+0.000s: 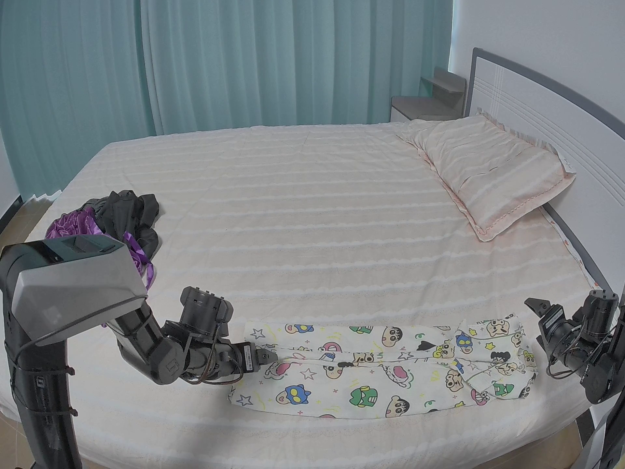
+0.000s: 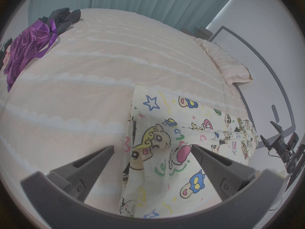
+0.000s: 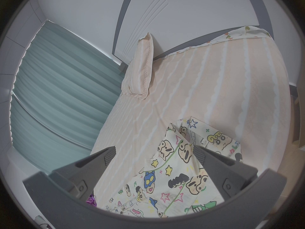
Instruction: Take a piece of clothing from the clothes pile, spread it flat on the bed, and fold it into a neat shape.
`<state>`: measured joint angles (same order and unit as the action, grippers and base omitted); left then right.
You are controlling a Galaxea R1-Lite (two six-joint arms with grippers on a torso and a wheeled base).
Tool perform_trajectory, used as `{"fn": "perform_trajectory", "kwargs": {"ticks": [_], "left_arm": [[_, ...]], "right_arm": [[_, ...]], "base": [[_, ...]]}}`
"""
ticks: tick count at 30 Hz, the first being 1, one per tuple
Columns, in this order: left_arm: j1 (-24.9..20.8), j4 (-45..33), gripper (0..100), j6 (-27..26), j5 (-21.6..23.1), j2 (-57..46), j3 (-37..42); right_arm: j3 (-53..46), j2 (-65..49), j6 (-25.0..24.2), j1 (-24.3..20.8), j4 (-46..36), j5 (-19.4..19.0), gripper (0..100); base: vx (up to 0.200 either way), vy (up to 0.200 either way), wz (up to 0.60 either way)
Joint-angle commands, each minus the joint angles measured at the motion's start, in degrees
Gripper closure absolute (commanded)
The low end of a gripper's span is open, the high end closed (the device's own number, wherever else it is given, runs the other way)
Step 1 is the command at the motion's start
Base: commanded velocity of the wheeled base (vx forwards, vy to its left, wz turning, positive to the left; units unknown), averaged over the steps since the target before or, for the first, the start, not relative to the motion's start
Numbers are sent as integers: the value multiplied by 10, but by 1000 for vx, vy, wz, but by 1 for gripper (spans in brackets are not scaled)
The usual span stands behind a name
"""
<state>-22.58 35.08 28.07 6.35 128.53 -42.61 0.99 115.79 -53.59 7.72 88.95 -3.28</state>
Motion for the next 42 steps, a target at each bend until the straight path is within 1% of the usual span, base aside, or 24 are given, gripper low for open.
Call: {"fn": "perform_trajectory", "kwargs": {"ticks": [1,9,13,16,23,24,35,42], "left_arm": [[-3,-3,0,0,-13,38,-34],[-23,-12,0,-2,-16,46,-53],[-24,-28,0,-14,-31,52,-66],[-24,-72,0,-37,-44,52,-83],[-25,-75,0,-36,-49,57,-91],[-25,-75,100,-36,-49,57,-91],[-22,-73,100,-30,-49,54,-91],[-8,-76,100,-29,-47,1,-78]], "right_arm": [[-10,-14,-4,-1,4,-1,0],[-10,-17,-5,-1,4,-1,0],[-10,-19,-7,-2,4,-1,0],[-10,-19,-8,-2,4,-1,0],[-10,-18,-8,-1,4,-1,0],[-10,-18,-8,-1,4,-1,0],[-10,-9,-12,1,4,-9,0],[-10,1,-12,0,5,-9,0]], "base": [[0,0,0],[0,0,0],[0,0,0],[0,0,0],[0,0,0],[0,0,0],[0,0,0],[0,0,0]]}}
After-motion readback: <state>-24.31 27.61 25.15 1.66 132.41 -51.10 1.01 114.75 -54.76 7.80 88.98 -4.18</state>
